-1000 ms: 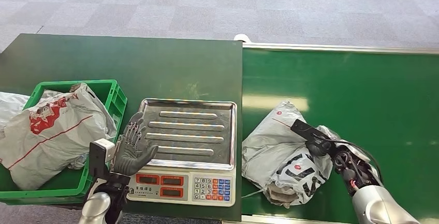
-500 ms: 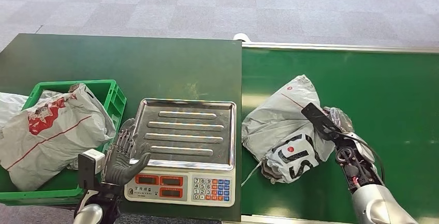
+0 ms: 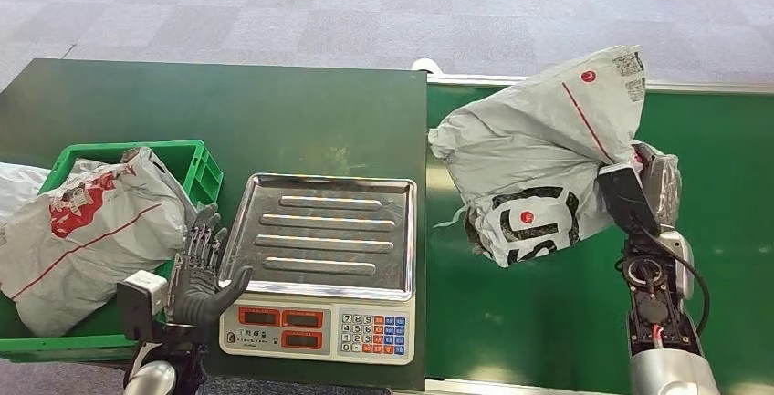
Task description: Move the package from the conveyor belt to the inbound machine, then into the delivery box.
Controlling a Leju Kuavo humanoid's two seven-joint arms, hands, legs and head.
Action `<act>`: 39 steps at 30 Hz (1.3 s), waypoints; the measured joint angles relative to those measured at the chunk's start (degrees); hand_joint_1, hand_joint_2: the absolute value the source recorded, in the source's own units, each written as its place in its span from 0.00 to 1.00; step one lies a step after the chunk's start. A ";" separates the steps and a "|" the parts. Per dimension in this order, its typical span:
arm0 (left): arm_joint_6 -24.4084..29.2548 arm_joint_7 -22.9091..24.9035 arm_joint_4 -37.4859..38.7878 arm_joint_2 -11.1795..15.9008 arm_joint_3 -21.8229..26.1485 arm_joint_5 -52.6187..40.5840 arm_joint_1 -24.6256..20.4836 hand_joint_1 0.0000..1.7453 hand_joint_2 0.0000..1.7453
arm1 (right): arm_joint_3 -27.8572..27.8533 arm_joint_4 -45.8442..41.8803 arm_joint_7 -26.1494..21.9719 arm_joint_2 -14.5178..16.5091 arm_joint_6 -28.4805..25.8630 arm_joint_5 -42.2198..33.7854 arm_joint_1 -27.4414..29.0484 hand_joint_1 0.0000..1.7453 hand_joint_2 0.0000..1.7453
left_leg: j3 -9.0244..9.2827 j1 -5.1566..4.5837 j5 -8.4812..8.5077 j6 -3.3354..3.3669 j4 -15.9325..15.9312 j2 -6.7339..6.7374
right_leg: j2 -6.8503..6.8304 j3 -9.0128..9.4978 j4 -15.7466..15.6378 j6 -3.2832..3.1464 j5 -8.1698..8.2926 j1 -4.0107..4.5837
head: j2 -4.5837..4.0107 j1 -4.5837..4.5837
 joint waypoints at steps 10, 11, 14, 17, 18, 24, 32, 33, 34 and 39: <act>13.66 -11.14 -2.91 -0.22 -1.90 -4.62 -0.61 0.00 1.00 | 0.94 -18.46 -5.71 1.85 -6.47 0.98 6.77 1.00 1.00 | 0.00 0.00 0.00 0.00 0.00 0.05 | 0.01 -0.01 0.00 0.00 0.00 0.00 | 0.00 0.00; 15.54 -11.75 -3.93 -0.14 -2.71 -4.81 -0.65 0.00 1.00 | 1.44 -20.07 -6.15 2.07 -6.86 0.92 7.13 1.00 1.00 | 0.00 0.00 0.00 0.00 0.00 0.05 | 0.01 -0.01 0.00 0.00 0.00 0.00 | 0.00 0.00; 17.62 -12.19 -6.52 0.33 -5.52 -4.61 -0.76 0.00 1.00 | 3.40 -24.26 -7.85 2.52 -7.41 0.17 8.10 1.00 1.00 | 0.00 0.00 0.00 0.00 0.00 0.04 | 0.00 0.00 0.00 0.00 0.00 0.00 | 0.00 0.00; 17.74 -12.21 -8.23 0.74 -7.61 -3.39 -0.93 0.00 1.00 | 5.39 -26.87 -9.18 2.75 -7.43 -0.16 9.02 1.00 1.00 | 0.00 0.00 0.00 0.00 -0.01 0.06 | 0.02 0.00 0.00 0.00 0.00 0.00 | 0.00 0.00; 17.71 -12.21 -8.67 0.86 -8.08 -3.07 -1.00 0.00 1.00 | 5.91 -27.48 -9.37 2.83 -7.43 -0.16 9.29 1.00 1.00 | 0.01 0.00 0.00 0.00 -0.01 0.07 | 0.02 0.00 0.00 0.00 0.00 0.00 | 0.00 0.00; 17.68 -12.20 -10.13 1.40 -9.57 -2.79 -1.08 0.00 1.00 | 7.51 -29.44 -9.49 3.15 -7.43 -0.18 9.91 1.00 1.00 | 0.01 0.00 0.00 0.00 -0.01 0.06 | 0.02 -0.01 0.00 0.00 0.00 0.00 | 0.00 -0.01; 17.67 -12.21 -10.53 1.82 -10.22 -2.79 -1.12 0.00 1.00 | 8.02 -30.08 -9.49 3.37 -7.43 -0.19 10.12 1.00 1.00 | 0.01 0.00 0.00 0.00 -0.01 0.06 | 0.02 -0.01 0.00 0.00 0.00 0.00 | 0.00 -0.01; 17.67 -12.21 -10.53 1.85 -10.23 -2.79 -1.12 0.00 1.00 | 8.04 -30.12 -9.49 3.38 -7.43 -0.19 10.13 1.00 1.00 | 0.01 0.00 0.00 0.00 -0.01 0.07 | 0.02 -0.01 0.00 0.00 0.00 0.00 | 0.00 -0.01; 17.67 -12.21 -10.53 1.88 -10.23 -2.79 -1.12 0.00 1.00 | 8.06 -30.13 -9.49 3.39 -7.42 -0.19 10.14 1.00 1.00 | 0.01 0.00 0.00 0.00 -0.01 0.07 | 0.02 -0.01 0.00 0.00 0.00 0.00 | 0.00 -0.01; 17.63 -12.21 -10.53 1.93 -10.37 -2.55 -1.36 0.00 1.00 | 8.56 -30.14 -9.96 3.49 -7.41 -0.19 10.01 1.00 1.00 | 0.00 0.00 0.00 0.00 -0.01 0.06 | 0.02 0.00 0.00 0.00 0.00 0.00 | 0.00 -0.01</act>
